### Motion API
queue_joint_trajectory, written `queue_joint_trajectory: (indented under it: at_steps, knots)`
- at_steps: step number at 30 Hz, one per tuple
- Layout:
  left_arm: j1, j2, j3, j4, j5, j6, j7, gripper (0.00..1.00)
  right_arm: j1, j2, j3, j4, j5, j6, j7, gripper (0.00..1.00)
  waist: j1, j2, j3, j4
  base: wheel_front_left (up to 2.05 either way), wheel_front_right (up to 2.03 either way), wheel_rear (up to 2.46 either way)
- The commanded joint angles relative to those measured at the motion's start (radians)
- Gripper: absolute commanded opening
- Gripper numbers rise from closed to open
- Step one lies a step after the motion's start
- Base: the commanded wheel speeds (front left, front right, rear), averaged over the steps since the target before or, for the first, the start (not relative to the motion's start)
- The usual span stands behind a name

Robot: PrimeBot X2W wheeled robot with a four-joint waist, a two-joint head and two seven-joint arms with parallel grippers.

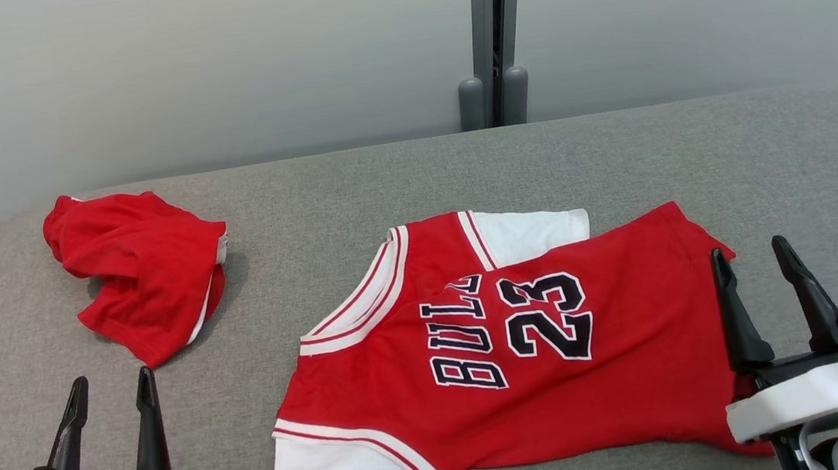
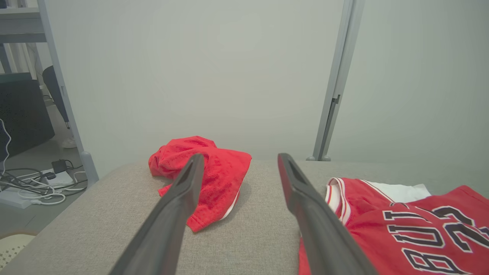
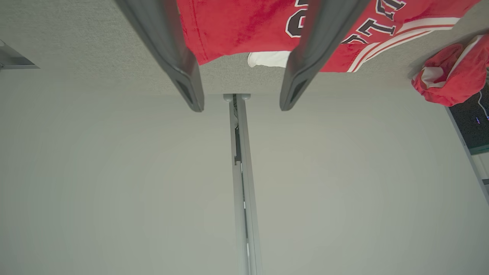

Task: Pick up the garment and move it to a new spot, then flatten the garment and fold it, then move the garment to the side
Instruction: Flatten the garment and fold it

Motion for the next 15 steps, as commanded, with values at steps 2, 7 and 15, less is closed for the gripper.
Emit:
queue_joint_trajectory:
  at_steps: [2, 7, 15]
  knots:
    - [-0.005, -0.015, 0.020, 0.013, 0.020, -0.019, -0.001, 1.00, -0.007, -0.006, 0.013, 0.022, -0.011, 0.000, -0.005, 1.00, 0.0000, 0.0000, -0.003, -0.002, 0.00, 0.00, 0.00]
    - [-0.014, -0.043, 0.043, 0.029, 0.043, -0.045, -0.001, 1.00, -0.019, -0.006, 0.026, 0.049, -0.009, 0.000, -0.005, 1.00, 0.0000, 0.0000, -0.006, -0.002, 0.00, 0.00, 0.00]
    - [-0.024, -0.071, 0.067, 0.039, 0.074, -0.071, -0.001, 1.00, -0.029, -0.006, 0.026, 0.057, -0.009, 0.000, -0.005, 1.00, 0.0000, 0.0000, -0.004, 0.002, 0.00, 0.00, 0.00]
